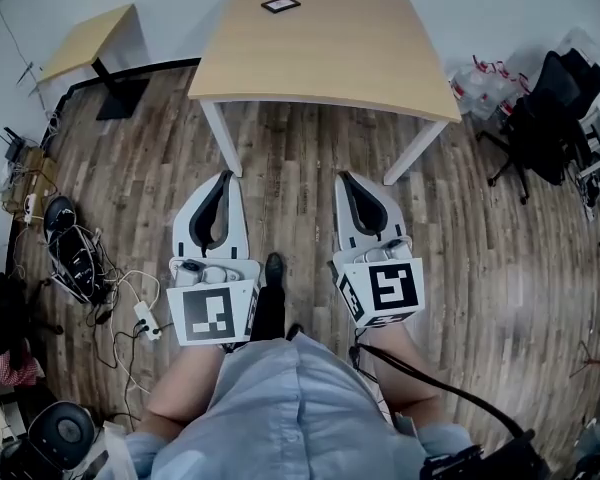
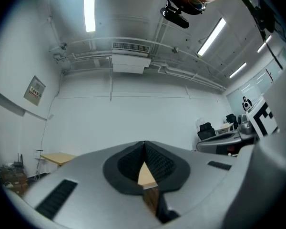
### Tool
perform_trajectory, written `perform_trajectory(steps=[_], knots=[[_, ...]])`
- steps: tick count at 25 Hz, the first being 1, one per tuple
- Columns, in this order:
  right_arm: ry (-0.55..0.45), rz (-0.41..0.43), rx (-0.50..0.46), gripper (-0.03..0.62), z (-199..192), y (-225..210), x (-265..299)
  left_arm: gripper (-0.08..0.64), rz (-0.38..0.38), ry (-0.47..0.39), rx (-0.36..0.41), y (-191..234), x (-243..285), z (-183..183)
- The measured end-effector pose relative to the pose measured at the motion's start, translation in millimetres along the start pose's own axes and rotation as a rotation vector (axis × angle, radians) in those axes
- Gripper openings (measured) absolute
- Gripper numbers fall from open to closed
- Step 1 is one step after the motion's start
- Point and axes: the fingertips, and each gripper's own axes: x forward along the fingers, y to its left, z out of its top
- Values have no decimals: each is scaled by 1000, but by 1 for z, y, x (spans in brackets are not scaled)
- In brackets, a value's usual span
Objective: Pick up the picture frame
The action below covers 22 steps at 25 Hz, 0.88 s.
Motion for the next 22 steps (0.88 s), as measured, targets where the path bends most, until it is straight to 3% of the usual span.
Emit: perform_trajectory(steps=[4,7,13,22], knots=[[3,0,-1,2,-6,-17,39,0,16,33,-69,10,36,-16],[19,-4,8,2,-15,-31,75,0,1,21,-21,24,69,-23],[21,-24,15,2,-18,-64,149,0,-1,17,-70,50,144,-31],[-10,-64,-23,2,-3,-95,216,0,-49,-45,-8,78,212,-38]])
